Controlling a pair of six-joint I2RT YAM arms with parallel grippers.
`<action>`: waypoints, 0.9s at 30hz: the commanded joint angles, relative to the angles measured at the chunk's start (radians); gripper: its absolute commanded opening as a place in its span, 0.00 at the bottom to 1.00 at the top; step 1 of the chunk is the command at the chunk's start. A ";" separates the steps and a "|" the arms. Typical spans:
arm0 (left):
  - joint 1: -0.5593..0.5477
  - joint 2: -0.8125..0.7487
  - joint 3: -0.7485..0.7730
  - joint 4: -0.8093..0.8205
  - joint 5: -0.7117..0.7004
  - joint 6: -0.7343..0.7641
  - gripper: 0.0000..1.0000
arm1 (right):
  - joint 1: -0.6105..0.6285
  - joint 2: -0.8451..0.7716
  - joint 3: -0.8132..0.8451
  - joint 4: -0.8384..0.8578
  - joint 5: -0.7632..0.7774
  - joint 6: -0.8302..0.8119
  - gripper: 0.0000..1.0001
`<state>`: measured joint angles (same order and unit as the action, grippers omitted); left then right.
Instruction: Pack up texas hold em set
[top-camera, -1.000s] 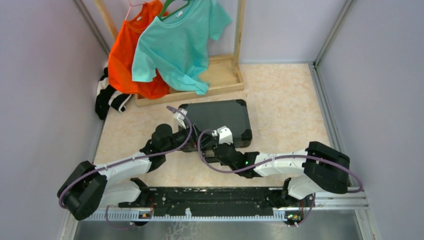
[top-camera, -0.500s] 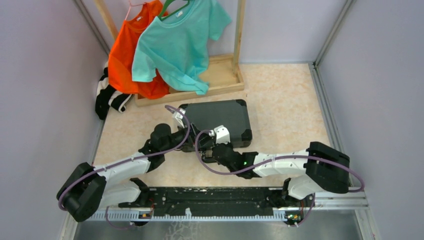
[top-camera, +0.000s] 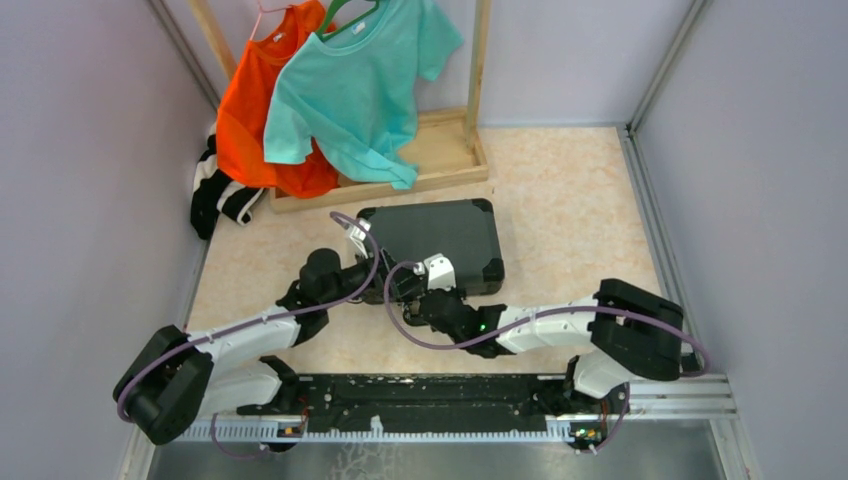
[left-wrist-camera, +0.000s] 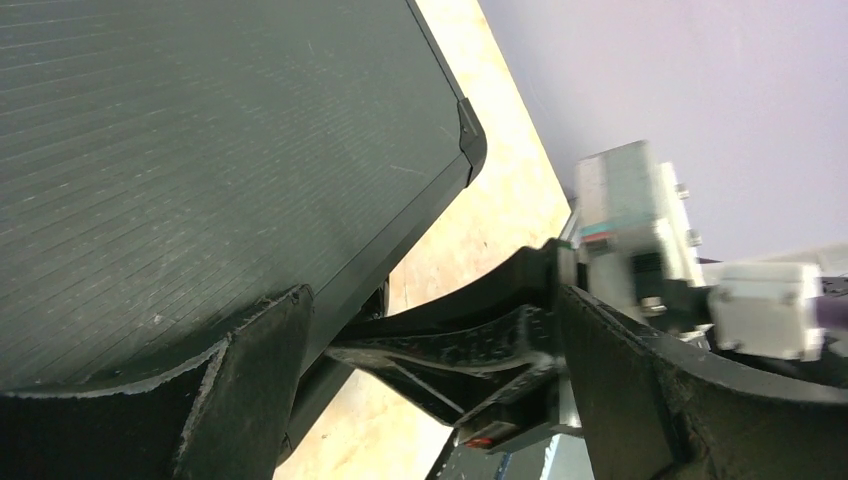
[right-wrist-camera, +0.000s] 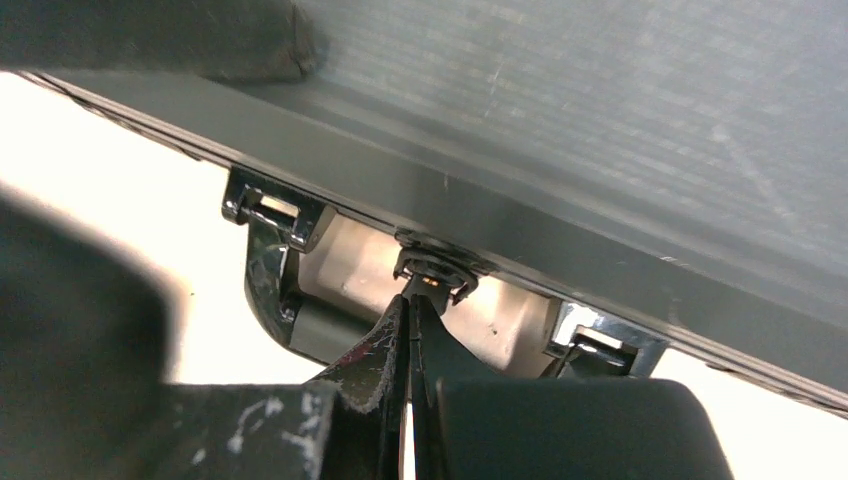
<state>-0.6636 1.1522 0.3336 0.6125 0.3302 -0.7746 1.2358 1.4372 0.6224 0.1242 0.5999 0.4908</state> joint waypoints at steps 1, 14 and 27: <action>0.027 0.046 -0.086 -0.280 -0.044 0.032 0.99 | -0.003 0.075 -0.019 0.096 -0.036 0.054 0.00; 0.045 0.032 -0.092 -0.281 -0.026 0.037 0.99 | -0.029 0.029 -0.038 0.081 -0.033 0.046 0.00; 0.045 0.024 -0.094 -0.274 -0.018 0.037 0.99 | -0.024 -0.016 -0.065 0.078 -0.056 0.076 0.00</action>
<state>-0.6384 1.1339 0.3149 0.6201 0.3614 -0.7742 1.2144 1.4204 0.5697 0.1768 0.5484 0.5461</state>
